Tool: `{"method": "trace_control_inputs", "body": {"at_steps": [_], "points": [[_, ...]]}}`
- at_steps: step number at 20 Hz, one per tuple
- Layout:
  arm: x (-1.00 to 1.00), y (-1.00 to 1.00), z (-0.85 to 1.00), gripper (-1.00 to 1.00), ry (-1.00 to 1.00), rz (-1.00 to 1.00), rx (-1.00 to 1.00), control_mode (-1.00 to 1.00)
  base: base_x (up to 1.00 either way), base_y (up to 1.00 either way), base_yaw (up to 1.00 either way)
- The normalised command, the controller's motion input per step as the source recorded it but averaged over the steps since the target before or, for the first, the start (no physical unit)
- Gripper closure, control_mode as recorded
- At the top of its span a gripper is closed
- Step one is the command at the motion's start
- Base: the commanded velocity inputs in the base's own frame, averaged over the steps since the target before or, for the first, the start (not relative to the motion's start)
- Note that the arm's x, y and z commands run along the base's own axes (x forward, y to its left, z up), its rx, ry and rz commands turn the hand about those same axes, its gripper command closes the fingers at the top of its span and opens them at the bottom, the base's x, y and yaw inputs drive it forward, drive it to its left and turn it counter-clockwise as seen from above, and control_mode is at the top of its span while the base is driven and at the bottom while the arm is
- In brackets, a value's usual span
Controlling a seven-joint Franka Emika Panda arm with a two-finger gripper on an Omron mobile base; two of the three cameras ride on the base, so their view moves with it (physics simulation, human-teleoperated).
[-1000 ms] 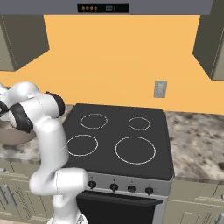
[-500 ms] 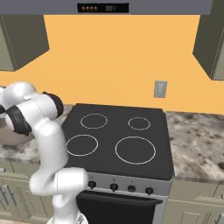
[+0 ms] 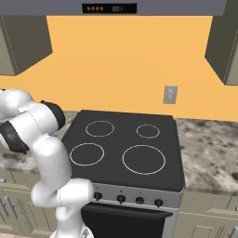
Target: Turn on the sink faucet. Then move the potato from the counter to the sink. Turn off the sink. Move the vegetable from the sink to the pot next to the stove. Finally move the pot to the front left burner.
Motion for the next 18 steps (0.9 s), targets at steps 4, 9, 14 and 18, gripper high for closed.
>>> {"method": "trace_control_inputs", "body": {"at_steps": [4, 9, 14, 18], "points": [[-0.24, -0.76, 0.0, -1.0, 0.0, 0.0, 0.13, -1.0, 0.0, 0.0, 0.0], [-0.19, -0.62, 0.0, -1.0, 0.0, 0.0, 0.13, -1.0, 0.0, 0.0, 0.0], [0.06, -0.11, -0.02, -1.0, 0.0, 0.0, 0.11, -1.0, 0.0, 0.0, 0.0], [0.18, -0.03, -0.06, -1.0, 0.0, 0.0, 0.09, -1.0, 0.0, 0.0, 0.0]]}}
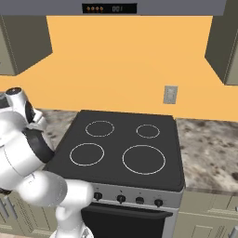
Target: Turn on the sink faucet. Then move the potato from the counter to the sink. Turn off the sink. Move the vegetable from the sink to the pot next to the stove. Finally move the pot to the front left burner.
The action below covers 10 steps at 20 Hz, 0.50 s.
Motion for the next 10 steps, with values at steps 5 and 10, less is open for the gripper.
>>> {"method": "trace_control_inputs", "body": {"at_steps": [5, 10], "points": [[0.27, 0.02, -0.01, -1.0, 0.02, 0.0, 0.06, -1.0, 0.0, 0.0, 0.0], [0.21, 0.03, 0.0, -1.0, 0.08, 0.0, 0.03, -1.0, 0.0, 0.0, 0.0]]}}
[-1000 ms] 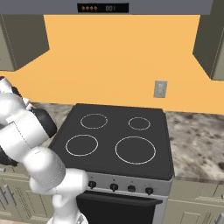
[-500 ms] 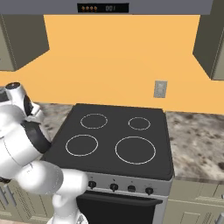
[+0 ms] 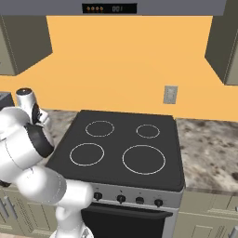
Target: Turn on the sink faucet. Then move the potato from the counter to the sink. Turn off the sink. Move the vegetable from the sink to the pot next to the stove. Finally move the pot to the front left burner.
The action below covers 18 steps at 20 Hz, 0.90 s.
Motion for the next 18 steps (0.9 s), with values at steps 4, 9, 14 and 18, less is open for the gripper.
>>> {"method": "trace_control_inputs", "body": {"at_steps": [4, 9, 14, 18], "points": [[0.08, 0.05, -0.01, -1.0, 0.11, 0.0, 0.0, -1.0, 0.0, 0.0, 0.0], [0.05, 0.11, 0.0, -1.0, 0.12, -0.01, 0.0, -1.0, 0.0, 0.0, 0.0], [0.02, 0.05, -0.09, -1.0, 0.09, 0.0, 0.0, -1.0, 0.0, 0.0, 0.0], [0.0, 0.02, -0.18, -1.0, 0.03, 0.0, 0.0, -1.0, 0.0, 0.0, 0.0]]}}
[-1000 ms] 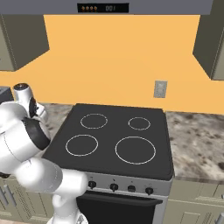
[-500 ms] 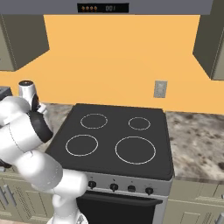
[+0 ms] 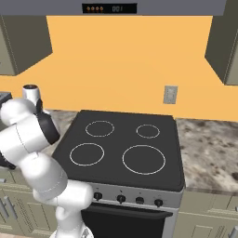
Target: Turn on the sink faucet. Then move the potato from the counter to the sink. Turn off the sink. Move the vegetable from the sink to the pot next to the stove. Finally move the pot to the front left burner.
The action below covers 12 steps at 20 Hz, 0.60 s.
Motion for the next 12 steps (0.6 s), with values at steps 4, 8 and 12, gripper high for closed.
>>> {"method": "trace_control_inputs", "body": {"at_steps": [4, 8, 12], "points": [[0.0, 0.02, -0.15, -1.0, 0.01, -0.01, 0.0, -1.0, 0.0, 0.0, 0.0], [0.0, 0.12, -0.19, -1.0, 0.0, -0.01, 0.0, -1.0, 0.0, 0.0, 0.0], [0.0, 0.08, -0.16, -1.0, 0.0, 0.0, 0.0, -1.0, 0.0, 0.0, 0.0]]}}
